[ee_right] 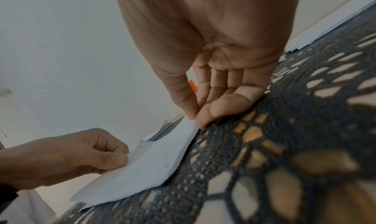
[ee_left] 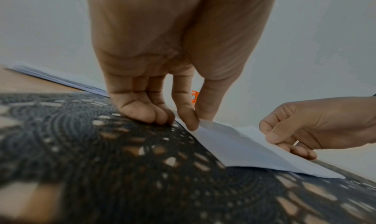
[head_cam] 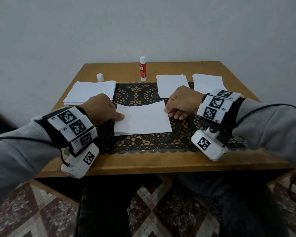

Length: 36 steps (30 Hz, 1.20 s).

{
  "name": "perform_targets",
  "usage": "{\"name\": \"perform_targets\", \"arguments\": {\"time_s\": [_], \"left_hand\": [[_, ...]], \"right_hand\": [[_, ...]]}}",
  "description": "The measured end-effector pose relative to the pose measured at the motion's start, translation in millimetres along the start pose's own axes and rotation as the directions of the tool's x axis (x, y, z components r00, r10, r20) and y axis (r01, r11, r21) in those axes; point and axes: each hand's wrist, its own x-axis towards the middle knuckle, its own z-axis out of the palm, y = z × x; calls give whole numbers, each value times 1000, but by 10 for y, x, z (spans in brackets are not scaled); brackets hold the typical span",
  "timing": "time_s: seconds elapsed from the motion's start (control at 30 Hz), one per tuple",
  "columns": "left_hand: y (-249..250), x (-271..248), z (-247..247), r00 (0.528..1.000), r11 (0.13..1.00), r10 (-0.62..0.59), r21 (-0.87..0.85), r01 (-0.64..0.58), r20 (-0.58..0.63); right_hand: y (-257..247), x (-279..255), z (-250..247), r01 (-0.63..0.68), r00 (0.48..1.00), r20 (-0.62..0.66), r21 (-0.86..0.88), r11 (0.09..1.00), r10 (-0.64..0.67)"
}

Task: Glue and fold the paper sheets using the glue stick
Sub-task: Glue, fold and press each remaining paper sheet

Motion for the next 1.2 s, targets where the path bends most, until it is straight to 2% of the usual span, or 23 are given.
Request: {"name": "perform_targets", "arguments": {"time_s": [0.47,0.53,0.6,0.63,0.67,0.7,0.77,0.8,0.87,0.93,1.0,1.13,1.2], "left_hand": [[39,-14,3,996,988,87,129,-82,-28],[68,-52,-15,986,977,150,163,-136,-77],[78,-80,-27,955,939,284,227,-259,-82],[79,-83,-28,940,901,341,292,-321,-18],[90,-95,-16,929,857,359,365,-365,86],[105,-104,9,924,817,328,431,-383,198],[122,-113,61,911,762,194,529,-373,363],[115,-108,76,901,755,146,543,-368,407],[85,-105,92,885,747,120,547,-378,449],[42,-105,101,883,732,120,560,-388,455],[34,-109,107,884,731,114,564,-384,454],[36,-96,122,878,723,122,565,-398,463],[29,-99,114,874,727,120,558,-400,470]], "right_hand": [[20,46,51,41,996,-73,-113,993,-50],[-5,15,76,83,983,-141,-249,965,-120],[-47,-77,126,192,929,-194,-471,861,-314],[-76,-150,171,268,896,-147,-574,774,-420],[-100,-232,229,350,870,-41,-651,674,-491],[-111,-308,291,420,862,110,-700,577,-495],[-96,-406,408,502,860,376,-740,448,-344],[-67,-416,438,512,859,439,-753,414,-264],[2,-372,404,483,874,447,-768,419,-189],[17,-312,330,427,902,403,-781,456,-154],[8,-304,327,398,915,378,-801,448,-139],[57,-425,433,482,873,464,-773,412,-151],[63,-404,382,464,884,441,-792,398,-153]]}}
